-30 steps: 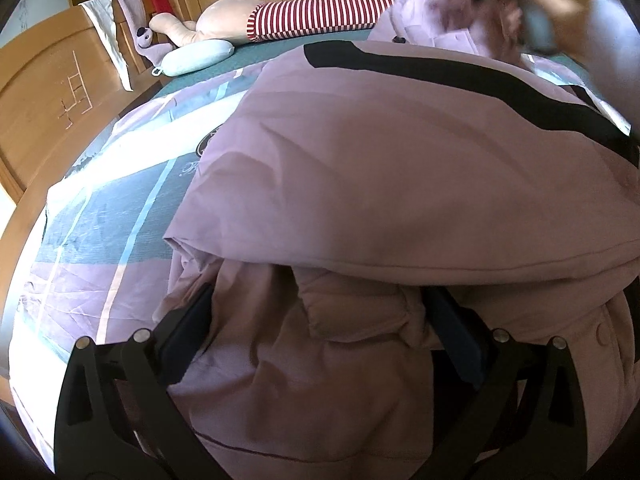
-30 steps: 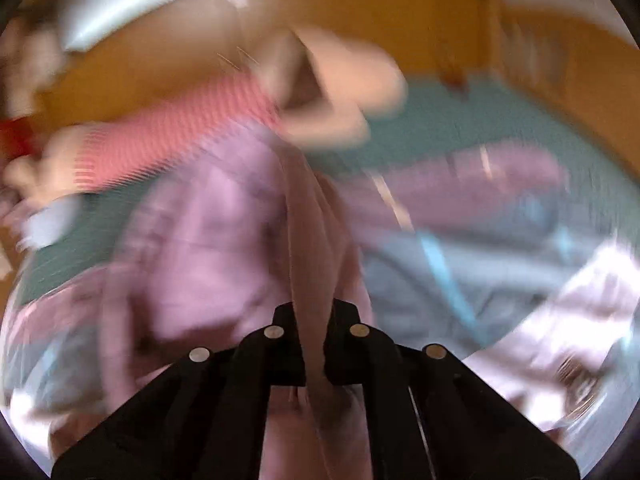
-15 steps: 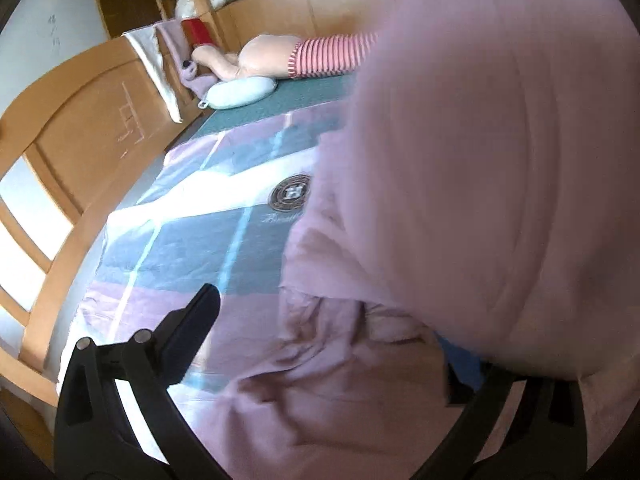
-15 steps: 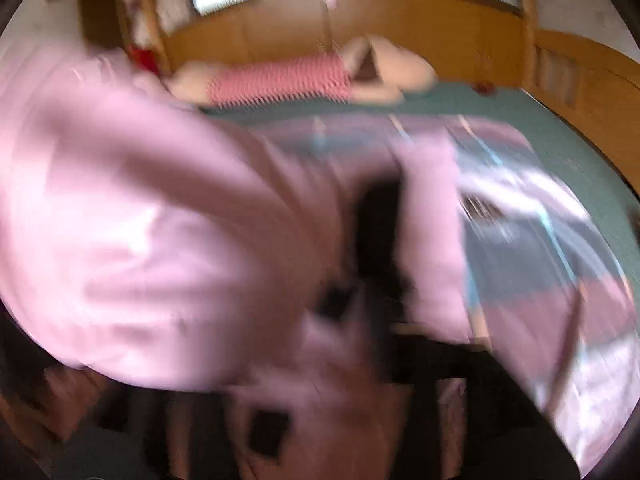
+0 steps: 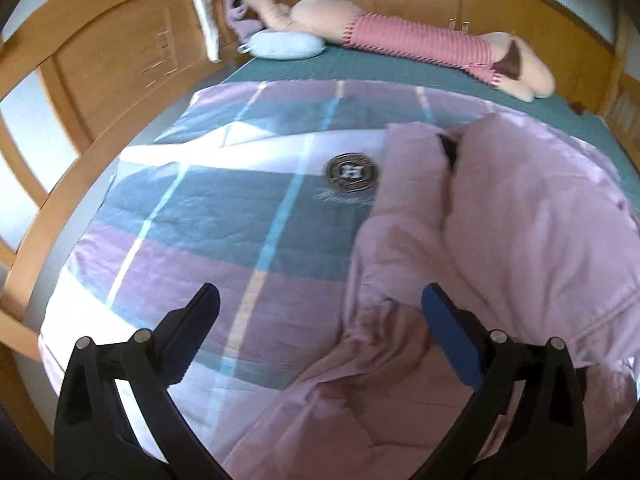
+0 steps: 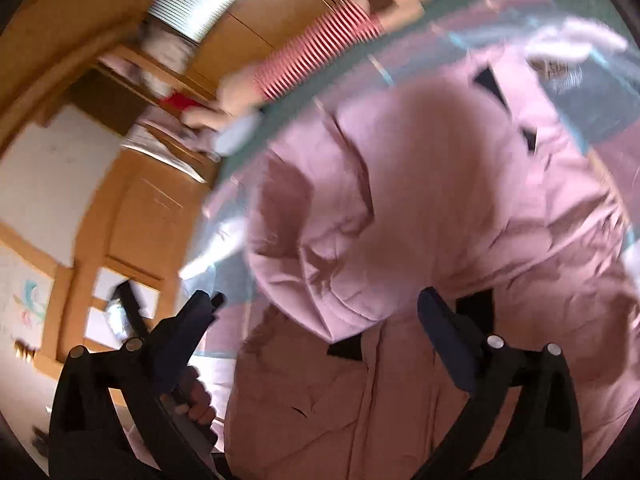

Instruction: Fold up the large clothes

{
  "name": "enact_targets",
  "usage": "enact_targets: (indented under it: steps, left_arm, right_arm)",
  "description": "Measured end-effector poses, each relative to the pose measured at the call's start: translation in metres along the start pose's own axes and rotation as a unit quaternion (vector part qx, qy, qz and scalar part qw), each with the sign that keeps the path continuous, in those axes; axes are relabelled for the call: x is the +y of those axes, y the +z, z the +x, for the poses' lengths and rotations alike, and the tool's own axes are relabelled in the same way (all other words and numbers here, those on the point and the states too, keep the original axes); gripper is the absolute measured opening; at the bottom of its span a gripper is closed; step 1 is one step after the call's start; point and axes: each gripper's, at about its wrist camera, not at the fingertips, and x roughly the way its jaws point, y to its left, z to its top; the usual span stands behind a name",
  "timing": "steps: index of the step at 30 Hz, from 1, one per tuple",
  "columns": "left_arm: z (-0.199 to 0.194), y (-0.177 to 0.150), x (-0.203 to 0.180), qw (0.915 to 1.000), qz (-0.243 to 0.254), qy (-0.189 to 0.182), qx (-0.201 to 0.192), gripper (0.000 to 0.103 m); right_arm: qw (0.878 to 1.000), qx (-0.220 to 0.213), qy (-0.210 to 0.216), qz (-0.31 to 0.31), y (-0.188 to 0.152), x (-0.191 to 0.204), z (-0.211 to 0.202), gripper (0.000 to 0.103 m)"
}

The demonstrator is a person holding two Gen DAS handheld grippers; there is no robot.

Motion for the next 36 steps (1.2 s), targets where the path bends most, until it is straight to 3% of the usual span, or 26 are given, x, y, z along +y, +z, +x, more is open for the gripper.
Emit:
enact_targets:
  steps: [3,5,7,10,14,17,22,24,25,26,27,31,36]
  left_arm:
    - [-0.010,-0.003,-0.016,0.9991,0.023,-0.031,-0.016,0.101]
    - [-0.016,-0.004,-0.024,0.9976,0.036,-0.052,-0.030,0.101]
    - [-0.022,-0.006,-0.029,0.9960,0.042,-0.068,-0.041,0.101]
    - [-0.028,-0.007,-0.034,0.9936,0.042,-0.093,-0.050,0.101]
    - [-0.025,-0.011,-0.040,0.9908,0.040,-0.122,-0.042,0.101]
    - [-0.021,-0.013,-0.044,0.9899,0.042,-0.131,-0.035,0.101]
    - [-0.015,-0.021,-0.057,0.9890,0.061,-0.131,-0.030,0.101]
    - [-0.014,-0.024,-0.063,0.9884,0.071,-0.131,-0.031,0.101]
    - [-0.014,-0.026,-0.066,0.9880,0.076,-0.131,-0.031,0.101]
    - [-0.014,-0.027,-0.068,0.9877,0.081,-0.130,-0.032,0.101]
    - [-0.013,-0.029,-0.071,0.9873,0.087,-0.129,-0.032,0.101]
    - [-0.008,-0.035,-0.079,0.9867,0.099,-0.126,-0.028,0.101]
    - [0.000,-0.042,-0.089,0.9859,0.115,-0.120,-0.020,0.101]
  right_arm:
    - [0.999,-0.018,-0.023,0.036,-0.002,-0.008,0.019,0.096]
    - [0.999,-0.008,-0.023,0.032,-0.005,-0.007,0.027,0.052]
    - [0.999,-0.008,-0.049,-0.002,-0.013,-0.002,0.028,0.028]
    - [0.992,-0.016,-0.103,-0.071,-0.028,0.004,0.029,0.019]
    - [0.968,-0.020,-0.191,-0.161,-0.062,-0.008,0.036,0.018]
    - [0.952,0.011,-0.237,-0.193,-0.091,-0.030,0.055,0.017]
    - [0.959,0.016,-0.215,-0.184,-0.096,-0.042,0.054,0.018]
    - [0.960,0.006,-0.214,-0.180,-0.091,-0.043,0.045,0.035]
    - [0.959,0.002,-0.220,-0.177,-0.089,-0.044,0.040,0.055]
    - [0.959,-0.003,-0.224,-0.174,-0.088,-0.045,0.033,0.068]
    - [0.962,-0.008,-0.216,-0.168,-0.085,-0.046,0.024,0.071]
    - [0.972,-0.050,-0.186,-0.138,-0.072,-0.050,-0.016,0.072]
    - [0.954,-0.161,-0.182,-0.174,-0.048,-0.026,-0.044,0.066]
